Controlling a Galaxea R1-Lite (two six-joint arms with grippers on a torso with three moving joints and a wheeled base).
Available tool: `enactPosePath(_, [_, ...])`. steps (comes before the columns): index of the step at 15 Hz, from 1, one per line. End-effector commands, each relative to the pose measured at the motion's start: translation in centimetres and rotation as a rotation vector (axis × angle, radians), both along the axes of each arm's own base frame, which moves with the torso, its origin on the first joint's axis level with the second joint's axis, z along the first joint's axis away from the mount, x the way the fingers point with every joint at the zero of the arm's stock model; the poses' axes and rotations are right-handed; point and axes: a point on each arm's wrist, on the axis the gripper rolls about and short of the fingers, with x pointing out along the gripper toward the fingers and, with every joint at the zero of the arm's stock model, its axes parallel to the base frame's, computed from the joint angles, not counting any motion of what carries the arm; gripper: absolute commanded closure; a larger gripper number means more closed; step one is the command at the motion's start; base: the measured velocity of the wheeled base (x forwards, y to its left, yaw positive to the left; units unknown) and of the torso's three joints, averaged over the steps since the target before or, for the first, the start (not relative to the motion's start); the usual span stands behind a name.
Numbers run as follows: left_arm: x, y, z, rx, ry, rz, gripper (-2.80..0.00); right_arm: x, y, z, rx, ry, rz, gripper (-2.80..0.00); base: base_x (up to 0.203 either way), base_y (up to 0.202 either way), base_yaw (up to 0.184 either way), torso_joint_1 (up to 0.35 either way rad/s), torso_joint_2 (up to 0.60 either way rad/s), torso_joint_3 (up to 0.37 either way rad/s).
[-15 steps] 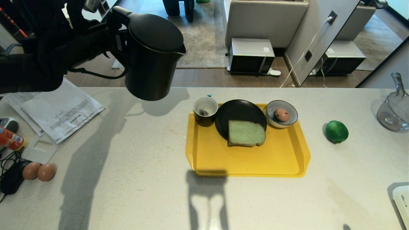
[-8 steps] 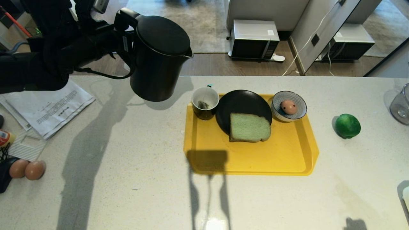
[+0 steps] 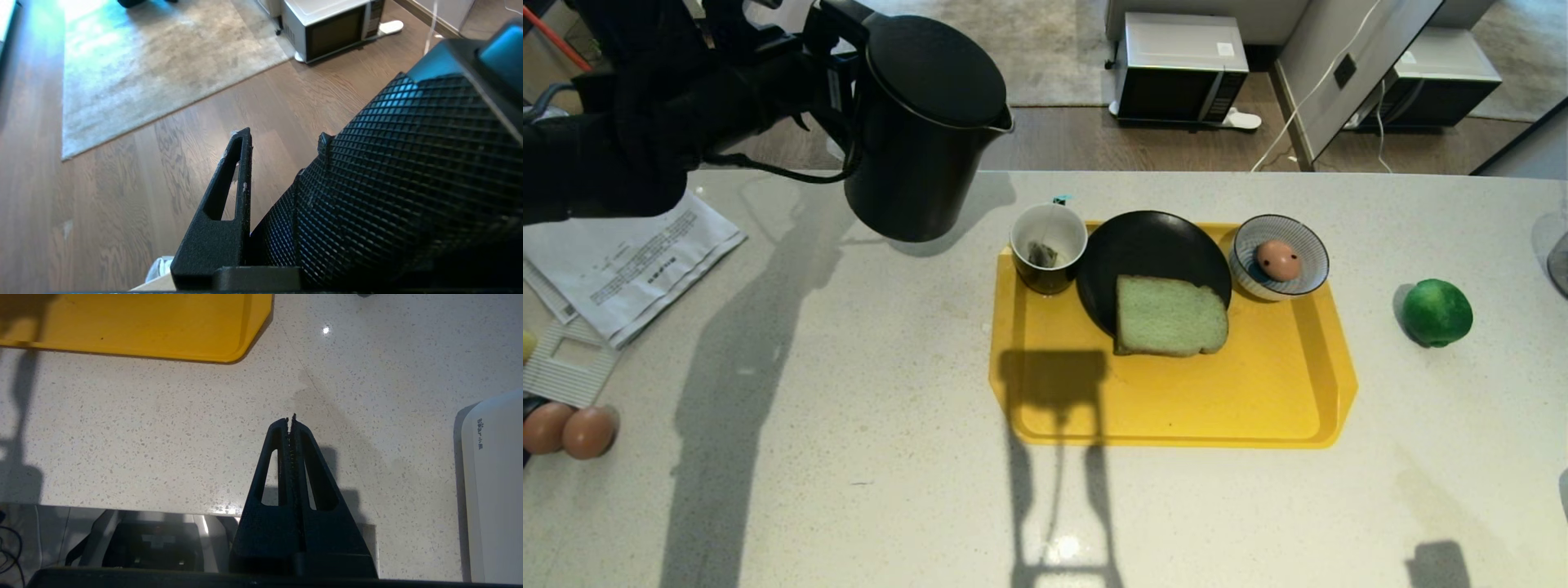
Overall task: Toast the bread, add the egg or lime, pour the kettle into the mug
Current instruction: Pour water into a cup
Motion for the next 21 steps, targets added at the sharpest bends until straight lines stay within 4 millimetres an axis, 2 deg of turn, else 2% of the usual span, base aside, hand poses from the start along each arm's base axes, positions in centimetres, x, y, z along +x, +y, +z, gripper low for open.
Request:
enactPosePath(1, [-0.2,-0.9,0.5,0.017,0.001,-0.007,0.00,0.0,0.0,0.0,0.000,0.001,0.000,0.00,0.000,0.000,0.000,0.000,0.00,0.000])
enactPosePath(3, [-0.6,-1.9,0.9,0.072,0.038,-0.006,0.00,0.0,0.0,0.0,0.000,0.002,0.000,0.00,0.000,0.000,0.000,0.000,0.00,0.000])
enactPosePath(7, [-0.8,-4.4,0.0,0.173,0.076,0.094,0.00,0.0,0.0,0.0,0.000,0.001,0.000,0.00,0.000,0.000,0.000,0.000,0.00,0.000])
enactPosePath(13, [-0.7,-5.3,-0.4,0.316,0.043,0.219,0.00,0.0,0.0,0.0,0.000,0.002,0.000,0.00,0.000,0.000,0.000,0.000,0.00,0.000])
enactPosePath(21, [-2.2,-6.8,0.2,0.371,0.042,0.225,0.00,0.0,0.0,0.0,0.000,0.002,0.000,0.00,0.000,0.000,0.000,0.000,0.00,0.000])
